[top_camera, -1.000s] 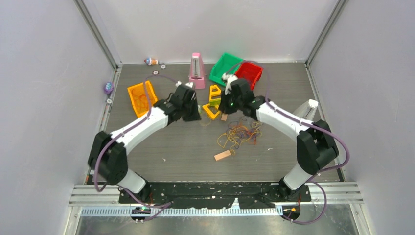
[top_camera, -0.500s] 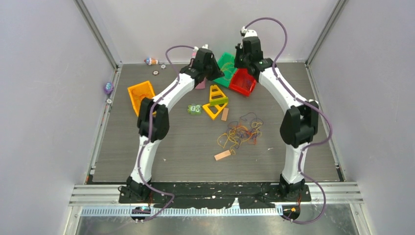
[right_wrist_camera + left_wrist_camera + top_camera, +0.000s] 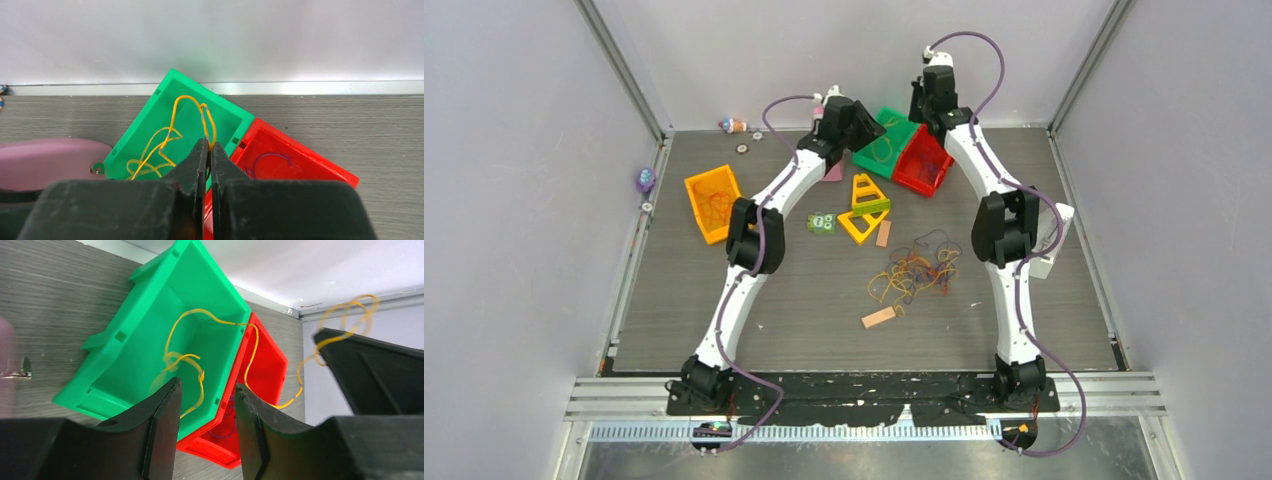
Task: Untangle the cables
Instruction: Place the cable in the bin.
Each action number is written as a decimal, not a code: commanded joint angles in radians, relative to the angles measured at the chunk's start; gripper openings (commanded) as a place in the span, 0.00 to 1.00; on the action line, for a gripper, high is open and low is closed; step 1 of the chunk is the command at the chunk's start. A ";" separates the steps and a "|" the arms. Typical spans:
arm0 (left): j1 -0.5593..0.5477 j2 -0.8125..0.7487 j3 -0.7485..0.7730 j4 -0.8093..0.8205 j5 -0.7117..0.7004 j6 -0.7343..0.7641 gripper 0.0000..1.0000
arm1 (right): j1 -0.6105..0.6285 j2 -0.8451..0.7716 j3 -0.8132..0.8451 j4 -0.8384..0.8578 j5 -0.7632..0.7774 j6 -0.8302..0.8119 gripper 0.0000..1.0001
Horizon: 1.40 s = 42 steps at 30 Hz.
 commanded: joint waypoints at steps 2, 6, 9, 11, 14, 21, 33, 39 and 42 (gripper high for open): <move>0.002 -0.035 0.010 0.089 0.017 -0.001 0.44 | 0.012 0.036 0.069 0.103 -0.006 -0.001 0.05; 0.000 -0.076 -0.047 0.093 0.036 0.002 0.49 | 0.011 0.057 0.067 0.119 -0.019 0.013 0.05; -0.005 -0.113 -0.076 0.089 0.031 0.037 0.56 | 0.014 0.080 0.072 0.133 -0.026 0.021 0.07; -0.007 -0.125 -0.078 0.069 0.020 0.059 0.57 | 0.018 0.098 0.088 0.129 -0.027 0.018 0.09; -0.007 -0.148 -0.093 0.064 0.023 0.075 0.57 | 0.021 0.111 0.117 0.115 -0.029 0.012 0.28; -0.011 -0.195 -0.110 0.047 0.031 0.102 0.57 | 0.022 0.023 0.055 0.117 -0.058 -0.010 0.62; -0.016 -0.457 -0.374 -0.023 0.074 0.221 0.69 | 0.012 -0.228 -0.335 0.099 -0.286 -0.015 0.63; 0.019 -0.754 -0.805 0.058 0.065 0.310 0.84 | 0.044 -0.294 -0.488 0.144 -0.289 -0.038 0.64; 0.019 -0.918 -1.048 0.108 0.026 0.362 0.91 | 0.081 -0.283 -0.487 0.134 -0.261 -0.072 0.64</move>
